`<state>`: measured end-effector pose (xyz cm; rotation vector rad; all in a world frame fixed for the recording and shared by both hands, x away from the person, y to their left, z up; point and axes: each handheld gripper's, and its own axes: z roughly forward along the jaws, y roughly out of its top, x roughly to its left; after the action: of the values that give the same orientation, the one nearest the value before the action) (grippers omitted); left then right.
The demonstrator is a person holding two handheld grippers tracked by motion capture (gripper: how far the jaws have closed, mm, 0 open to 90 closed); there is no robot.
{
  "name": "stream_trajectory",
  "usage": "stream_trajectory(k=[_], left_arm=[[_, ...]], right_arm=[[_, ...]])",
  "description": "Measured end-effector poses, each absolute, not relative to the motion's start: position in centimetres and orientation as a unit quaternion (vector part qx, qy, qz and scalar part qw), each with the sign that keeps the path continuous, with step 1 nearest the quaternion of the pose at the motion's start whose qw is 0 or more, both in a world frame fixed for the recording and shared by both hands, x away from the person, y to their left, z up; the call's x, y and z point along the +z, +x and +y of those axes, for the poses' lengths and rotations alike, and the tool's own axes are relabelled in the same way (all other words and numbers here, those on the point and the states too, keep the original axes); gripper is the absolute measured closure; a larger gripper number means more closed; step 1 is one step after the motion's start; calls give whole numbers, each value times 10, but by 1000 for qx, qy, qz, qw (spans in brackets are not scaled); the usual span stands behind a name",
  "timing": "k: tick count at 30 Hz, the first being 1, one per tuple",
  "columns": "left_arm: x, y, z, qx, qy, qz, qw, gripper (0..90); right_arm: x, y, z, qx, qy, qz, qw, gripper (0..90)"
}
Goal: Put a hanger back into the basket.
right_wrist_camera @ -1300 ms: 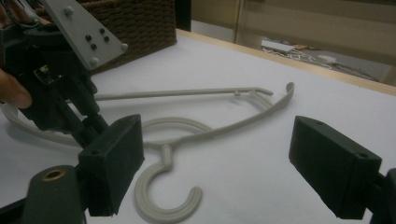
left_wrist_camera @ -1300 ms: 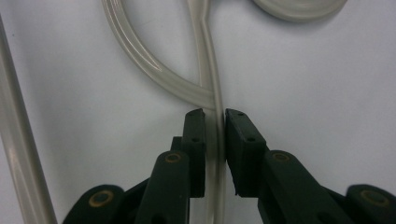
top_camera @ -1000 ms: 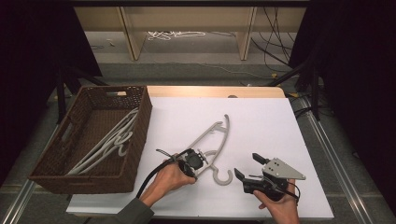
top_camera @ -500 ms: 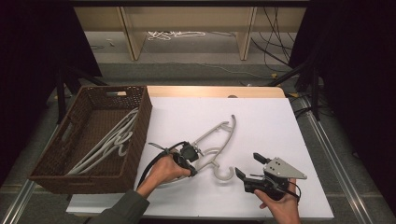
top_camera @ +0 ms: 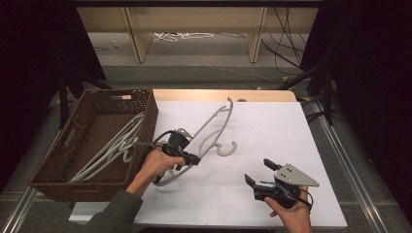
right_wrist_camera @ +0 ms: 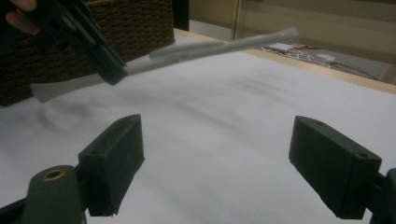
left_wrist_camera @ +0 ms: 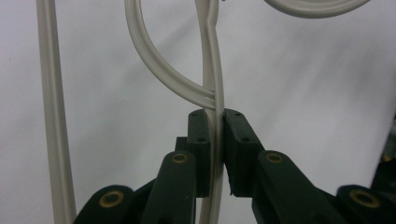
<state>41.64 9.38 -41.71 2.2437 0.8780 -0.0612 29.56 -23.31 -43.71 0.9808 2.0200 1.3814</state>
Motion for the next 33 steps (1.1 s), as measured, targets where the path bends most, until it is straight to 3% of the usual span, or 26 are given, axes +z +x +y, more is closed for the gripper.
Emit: stream_trajectory(k=[12, 23, 33], left_arm=[[-375, 416, 109, -46, 808, 367, 458, 817], [-347, 412, 117, -57, 782, 362, 504, 817], [-306, 398, 142, -29, 770, 345, 536, 817]], right_arm=[[-438, 296, -233, 507, 363, 741, 251, 188], [-438, 296, -233, 506, 365, 740, 251, 187], [-437, 296, -233, 506, 362, 741, 251, 187]])
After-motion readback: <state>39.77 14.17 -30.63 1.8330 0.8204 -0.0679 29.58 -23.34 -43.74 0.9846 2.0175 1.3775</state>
